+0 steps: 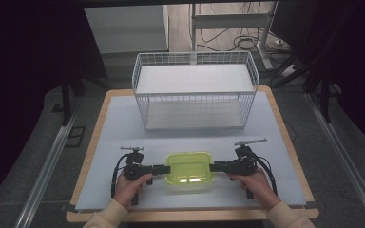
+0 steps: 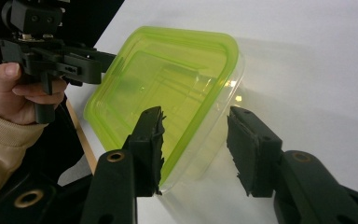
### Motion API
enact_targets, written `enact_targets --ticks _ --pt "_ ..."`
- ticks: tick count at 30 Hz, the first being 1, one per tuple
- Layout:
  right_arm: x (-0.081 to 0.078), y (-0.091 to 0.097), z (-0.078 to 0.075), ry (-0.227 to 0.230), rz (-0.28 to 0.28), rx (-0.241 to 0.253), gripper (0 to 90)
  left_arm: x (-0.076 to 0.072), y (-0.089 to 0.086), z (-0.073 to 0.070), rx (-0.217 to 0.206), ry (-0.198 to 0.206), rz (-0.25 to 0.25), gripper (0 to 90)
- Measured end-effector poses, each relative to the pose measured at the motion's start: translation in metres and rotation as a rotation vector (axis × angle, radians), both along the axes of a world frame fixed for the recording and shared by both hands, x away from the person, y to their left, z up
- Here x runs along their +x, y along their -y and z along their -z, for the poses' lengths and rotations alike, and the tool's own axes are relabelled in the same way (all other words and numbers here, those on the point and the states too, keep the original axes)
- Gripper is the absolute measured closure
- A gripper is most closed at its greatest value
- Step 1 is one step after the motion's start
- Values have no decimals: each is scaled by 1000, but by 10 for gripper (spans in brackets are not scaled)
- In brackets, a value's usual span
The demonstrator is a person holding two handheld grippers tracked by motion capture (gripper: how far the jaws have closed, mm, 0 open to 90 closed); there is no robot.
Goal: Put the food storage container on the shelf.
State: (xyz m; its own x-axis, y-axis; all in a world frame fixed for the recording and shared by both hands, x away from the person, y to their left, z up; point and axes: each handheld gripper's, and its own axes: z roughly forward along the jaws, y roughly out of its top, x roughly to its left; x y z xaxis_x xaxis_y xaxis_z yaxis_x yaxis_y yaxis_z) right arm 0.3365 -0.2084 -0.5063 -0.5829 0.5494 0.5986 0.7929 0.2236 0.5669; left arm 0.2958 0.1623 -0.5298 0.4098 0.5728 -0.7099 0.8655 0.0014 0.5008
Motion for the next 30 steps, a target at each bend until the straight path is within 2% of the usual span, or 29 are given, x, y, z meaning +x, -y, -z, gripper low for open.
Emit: enact_targets --ticks 3,9,15,21,30 --pt "1 -2 2 -11 0 -3 609 0 2 1 13 -8 13 605" --pt "1 -3 5 -28 -4 -2 668 0 4 3 0 -20 30 671" --pt "2 -3 6 -46 -6 9 682 0 4 3 -9 -23 36 695" --pt "2 -4 6 -54 -16 13 705 -1 4 2 -15 -9 43 727" --pt "1 -2 2 -55 2 34 758 -4 4 0 -23 20 47 759"
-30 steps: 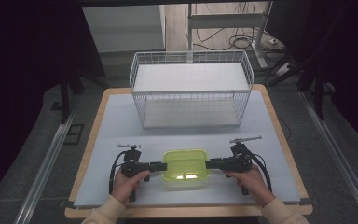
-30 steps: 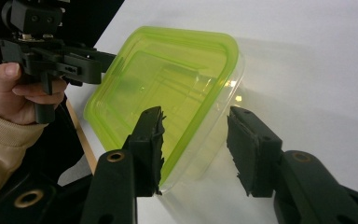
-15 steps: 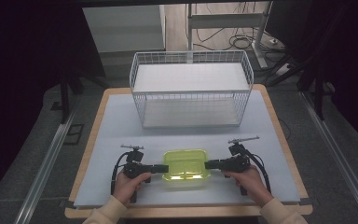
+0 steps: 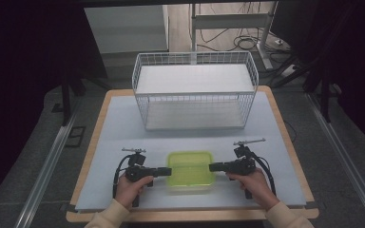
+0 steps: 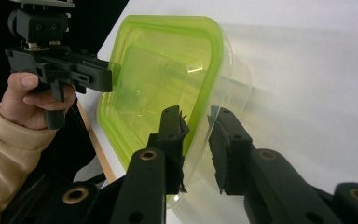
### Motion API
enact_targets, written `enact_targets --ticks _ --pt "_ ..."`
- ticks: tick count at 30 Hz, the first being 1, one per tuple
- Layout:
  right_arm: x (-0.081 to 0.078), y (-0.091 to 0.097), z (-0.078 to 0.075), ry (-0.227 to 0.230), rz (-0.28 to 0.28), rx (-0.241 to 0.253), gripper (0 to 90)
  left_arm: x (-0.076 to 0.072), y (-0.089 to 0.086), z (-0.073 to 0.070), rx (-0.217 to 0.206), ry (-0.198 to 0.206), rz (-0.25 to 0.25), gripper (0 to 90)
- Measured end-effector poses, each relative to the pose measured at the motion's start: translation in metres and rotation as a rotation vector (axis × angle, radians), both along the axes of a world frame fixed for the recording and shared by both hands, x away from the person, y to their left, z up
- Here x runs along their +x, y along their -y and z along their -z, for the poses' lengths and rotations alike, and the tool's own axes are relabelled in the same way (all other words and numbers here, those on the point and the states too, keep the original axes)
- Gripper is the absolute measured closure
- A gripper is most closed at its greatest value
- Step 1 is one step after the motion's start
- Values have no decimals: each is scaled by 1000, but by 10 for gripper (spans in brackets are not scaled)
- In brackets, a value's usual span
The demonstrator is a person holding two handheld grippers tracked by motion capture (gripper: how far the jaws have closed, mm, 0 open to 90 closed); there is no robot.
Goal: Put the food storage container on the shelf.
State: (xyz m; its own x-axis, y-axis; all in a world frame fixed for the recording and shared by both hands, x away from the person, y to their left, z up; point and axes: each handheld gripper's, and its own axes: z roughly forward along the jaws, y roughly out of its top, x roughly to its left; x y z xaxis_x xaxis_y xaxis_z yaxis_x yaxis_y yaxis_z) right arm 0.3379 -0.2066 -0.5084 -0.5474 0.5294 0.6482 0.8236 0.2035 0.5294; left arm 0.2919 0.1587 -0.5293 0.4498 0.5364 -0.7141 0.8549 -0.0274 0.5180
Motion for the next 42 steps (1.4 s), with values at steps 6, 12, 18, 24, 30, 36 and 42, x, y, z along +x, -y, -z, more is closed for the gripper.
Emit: enact_targets --ticks 6,12,18,24,30,36,42 --pt "0 2 -1 -11 8 12 780 -1 0 0 -11 1 1 773" --pt "0 3 -4 -12 12 22 805 -1 -1 -2 -16 13 -5 801" --pt "0 3 -5 -7 12 28 816 -2 -1 -3 -8 20 -9 817" --pt "0 4 -7 -12 12 43 816 -2 -2 -5 -10 25 -6 817" --pt "0 5 -9 -6 19 51 817 -1 0 -7 -9 32 -9 817" --pt "1 8 -13 2 29 62 816 1 2 -10 -7 41 -6 816" --pt "0 9 -17 14 36 66 817 2 4 -13 0 52 -8 815"
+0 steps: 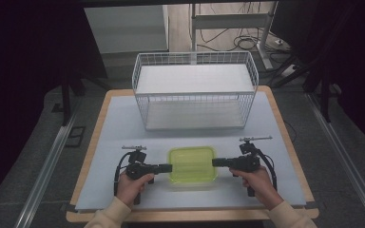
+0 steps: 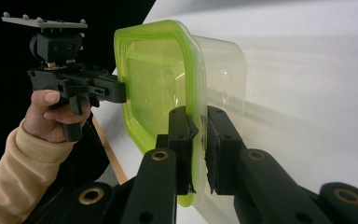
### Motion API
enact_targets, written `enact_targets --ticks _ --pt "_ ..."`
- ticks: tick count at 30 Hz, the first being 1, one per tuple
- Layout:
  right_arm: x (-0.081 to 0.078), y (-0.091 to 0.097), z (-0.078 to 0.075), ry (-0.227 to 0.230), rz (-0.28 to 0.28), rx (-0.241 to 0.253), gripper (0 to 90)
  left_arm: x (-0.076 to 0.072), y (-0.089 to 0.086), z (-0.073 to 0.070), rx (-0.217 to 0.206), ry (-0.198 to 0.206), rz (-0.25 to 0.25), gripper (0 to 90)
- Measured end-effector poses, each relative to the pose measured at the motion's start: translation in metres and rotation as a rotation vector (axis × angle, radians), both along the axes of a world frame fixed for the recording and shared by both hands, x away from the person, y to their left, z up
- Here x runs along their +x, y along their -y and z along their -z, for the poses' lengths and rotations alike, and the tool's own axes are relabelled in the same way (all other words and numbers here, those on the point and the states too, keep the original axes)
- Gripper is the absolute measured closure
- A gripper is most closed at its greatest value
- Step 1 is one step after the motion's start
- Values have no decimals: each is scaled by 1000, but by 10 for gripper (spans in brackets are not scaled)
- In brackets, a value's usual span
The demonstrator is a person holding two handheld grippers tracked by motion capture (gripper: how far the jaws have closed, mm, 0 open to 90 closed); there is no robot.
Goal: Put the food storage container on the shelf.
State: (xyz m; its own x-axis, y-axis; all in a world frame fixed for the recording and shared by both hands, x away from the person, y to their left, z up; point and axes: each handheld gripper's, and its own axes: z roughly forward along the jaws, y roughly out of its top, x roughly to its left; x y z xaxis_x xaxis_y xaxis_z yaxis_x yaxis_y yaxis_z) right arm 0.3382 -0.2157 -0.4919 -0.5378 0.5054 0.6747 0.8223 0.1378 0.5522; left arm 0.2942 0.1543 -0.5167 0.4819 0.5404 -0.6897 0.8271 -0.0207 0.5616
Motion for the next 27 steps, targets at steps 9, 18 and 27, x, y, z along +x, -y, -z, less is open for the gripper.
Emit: enact_targets --ticks 9,18,27 --pt "-1 0 -2 10 2 -1 817 0 -1 -1 -2 3 2 815" --pt "0 -1 -3 1 -3 10 818 0 -3 -3 -9 3 2 815" --pt "1 1 -8 11 11 9 818 5 0 -8 -10 6 3 815"
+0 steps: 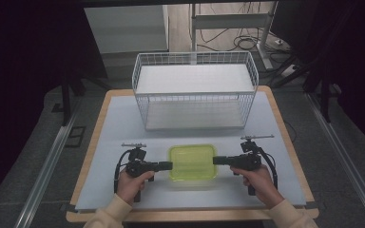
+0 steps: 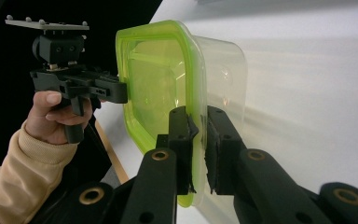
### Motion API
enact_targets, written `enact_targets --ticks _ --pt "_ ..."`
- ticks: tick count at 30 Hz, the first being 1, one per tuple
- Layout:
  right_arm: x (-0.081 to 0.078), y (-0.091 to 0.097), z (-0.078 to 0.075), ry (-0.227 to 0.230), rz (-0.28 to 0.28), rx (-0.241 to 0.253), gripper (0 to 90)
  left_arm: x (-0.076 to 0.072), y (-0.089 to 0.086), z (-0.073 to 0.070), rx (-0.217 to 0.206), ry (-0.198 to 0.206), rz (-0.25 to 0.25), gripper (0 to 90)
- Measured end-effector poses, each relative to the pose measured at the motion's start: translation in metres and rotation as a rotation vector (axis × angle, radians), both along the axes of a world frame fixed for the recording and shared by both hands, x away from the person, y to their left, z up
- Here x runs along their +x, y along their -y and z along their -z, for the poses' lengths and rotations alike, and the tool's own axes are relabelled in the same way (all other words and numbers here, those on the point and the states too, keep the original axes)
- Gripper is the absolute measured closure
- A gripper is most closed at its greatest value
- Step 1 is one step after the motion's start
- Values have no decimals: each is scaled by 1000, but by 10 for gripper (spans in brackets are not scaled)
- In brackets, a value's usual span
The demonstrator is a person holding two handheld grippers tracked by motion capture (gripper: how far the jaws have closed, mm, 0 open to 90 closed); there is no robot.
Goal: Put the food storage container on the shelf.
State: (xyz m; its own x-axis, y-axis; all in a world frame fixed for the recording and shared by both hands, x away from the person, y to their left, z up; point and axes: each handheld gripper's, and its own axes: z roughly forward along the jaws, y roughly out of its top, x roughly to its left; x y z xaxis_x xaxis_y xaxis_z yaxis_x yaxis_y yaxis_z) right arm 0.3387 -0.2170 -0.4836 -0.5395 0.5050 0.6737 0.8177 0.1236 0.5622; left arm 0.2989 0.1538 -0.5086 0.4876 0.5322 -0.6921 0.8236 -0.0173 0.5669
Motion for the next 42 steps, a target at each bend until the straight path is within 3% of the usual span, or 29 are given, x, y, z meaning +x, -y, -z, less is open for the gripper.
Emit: enact_targets --ticks 15,25,42 --pt "8 0 -22 38 4 5 819 9 0 -25 12 42 -8 814" --pt "14 -3 -45 80 5 1 819 16 -1 -43 18 72 -15 813" --pt "26 -2 -66 94 11 15 819 28 0 -69 26 99 -19 813"
